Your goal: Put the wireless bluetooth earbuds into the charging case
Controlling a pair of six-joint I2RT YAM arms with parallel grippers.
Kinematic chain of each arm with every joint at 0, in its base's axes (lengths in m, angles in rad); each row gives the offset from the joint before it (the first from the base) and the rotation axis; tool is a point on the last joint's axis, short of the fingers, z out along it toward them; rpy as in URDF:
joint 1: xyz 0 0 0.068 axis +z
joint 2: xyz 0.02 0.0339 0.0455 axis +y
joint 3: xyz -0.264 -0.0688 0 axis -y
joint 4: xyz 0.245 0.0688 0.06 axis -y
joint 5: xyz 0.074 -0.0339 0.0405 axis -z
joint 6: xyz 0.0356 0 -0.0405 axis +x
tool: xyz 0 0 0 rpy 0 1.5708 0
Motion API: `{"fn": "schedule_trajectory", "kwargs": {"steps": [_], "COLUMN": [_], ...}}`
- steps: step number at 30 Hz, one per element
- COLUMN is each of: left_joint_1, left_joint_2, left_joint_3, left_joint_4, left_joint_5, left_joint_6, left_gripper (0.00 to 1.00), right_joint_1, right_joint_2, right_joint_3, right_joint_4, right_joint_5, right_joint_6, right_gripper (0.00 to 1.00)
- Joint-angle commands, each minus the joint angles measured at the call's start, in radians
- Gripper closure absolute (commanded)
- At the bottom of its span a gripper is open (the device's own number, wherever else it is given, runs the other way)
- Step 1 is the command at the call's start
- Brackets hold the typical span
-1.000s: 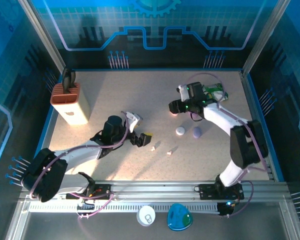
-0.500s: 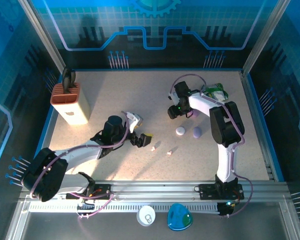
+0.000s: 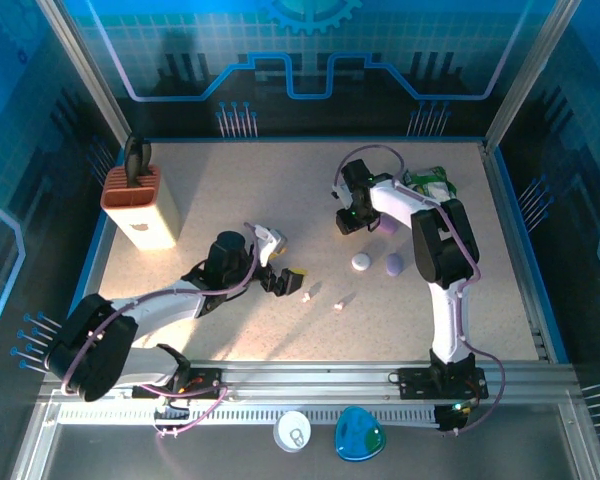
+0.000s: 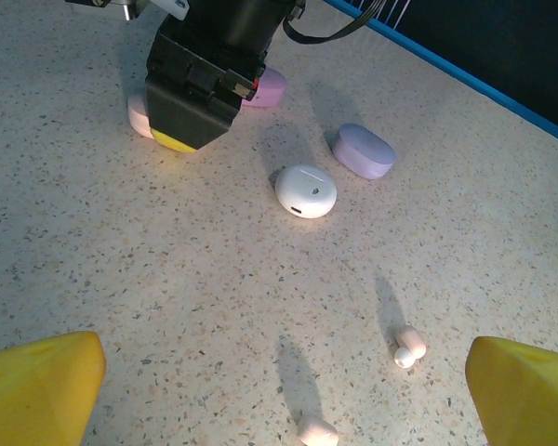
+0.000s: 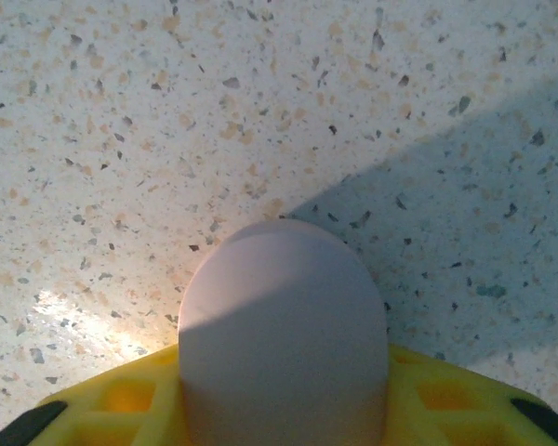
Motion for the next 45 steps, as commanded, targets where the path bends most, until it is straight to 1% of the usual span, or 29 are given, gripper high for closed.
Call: {"fn": "schedule_trajectory", "kwargs": {"steps": [1, 5, 10, 12, 14, 17, 19, 23, 26, 31, 34, 37, 39, 45], "left_joint_1": [0.007, 0.005, 0.005, 0.002, 0.001, -0.003, -0.004, -0.009, -0.009, -0.011, -0.011, -0.012, -0.013, -0.014], "left_joint_2": [0.008, -0.005, -0.046, -0.068, -0.094, -0.120, -0.132, -0.154, -0.169, -0.185, -0.182, -0.177, -0.171, -0.167], "left_joint_3": [0.033, 0.029, 0.037, 0.020, 0.001, -0.007, -0.021, -0.047, -0.046, -0.052, -0.044, -0.039, -0.041, -0.034], "left_joint_4": [0.012, 0.004, -0.046, -0.022, 0.006, 0.012, 0.031, 0.072, 0.044, 0.024, 0.018, 0.012, 0.027, 0.026], "left_joint_5": [0.021, 0.026, 0.093, 0.117, 0.153, 0.209, 0.253, 0.301, 0.337, 0.398, 0.455, 0.509, 0.531, 0.541], "left_joint_6": [-0.005, 0.002, 0.051, 0.067, 0.085, 0.119, 0.152, 0.176, 0.200, 0.228, 0.224, 0.229, 0.224, 0.206], "left_gripper": [0.01, 0.01, 0.01, 0.01, 0.01, 0.01, 0.01, 0.01, 0.01, 0.01, 0.05, 0.06, 0.09, 0.29], "right_joint_1": [0.014, 0.023, 0.056, 0.061, 0.065, 0.085, 0.097, 0.124, 0.185, 0.278, 0.321, 0.341, 0.353, 0.372], "right_joint_2": [-0.035, -0.150, -0.344, -0.428, -0.514, -0.629, -0.696, -0.784, -0.838, -0.888, -0.879, -0.860, -0.848, -0.818], "right_joint_3": [-0.015, -0.103, -0.258, -0.321, -0.380, -0.443, -0.484, -0.551, -0.580, -0.575, -0.550, -0.522, -0.504, -0.475], "right_joint_4": [-0.018, 0.038, 0.110, 0.125, 0.125, 0.111, 0.120, 0.150, 0.149, 0.079, 0.031, -0.002, -0.017, -0.032], "right_joint_5": [-0.003, -0.050, -0.140, -0.210, -0.318, -0.418, -0.462, -0.527, -0.549, -0.615, -0.623, -0.639, -0.637, -0.621], "right_joint_6": [-0.008, -0.048, -0.131, -0.147, -0.171, -0.211, -0.235, -0.251, -0.297, -0.395, -0.430, -0.439, -0.447, -0.454], "right_gripper": [0.61, 0.64, 0.64, 0.65, 0.65, 0.65, 0.65, 0.68, 0.67, 0.68, 0.69, 0.69, 0.69, 0.69]}}
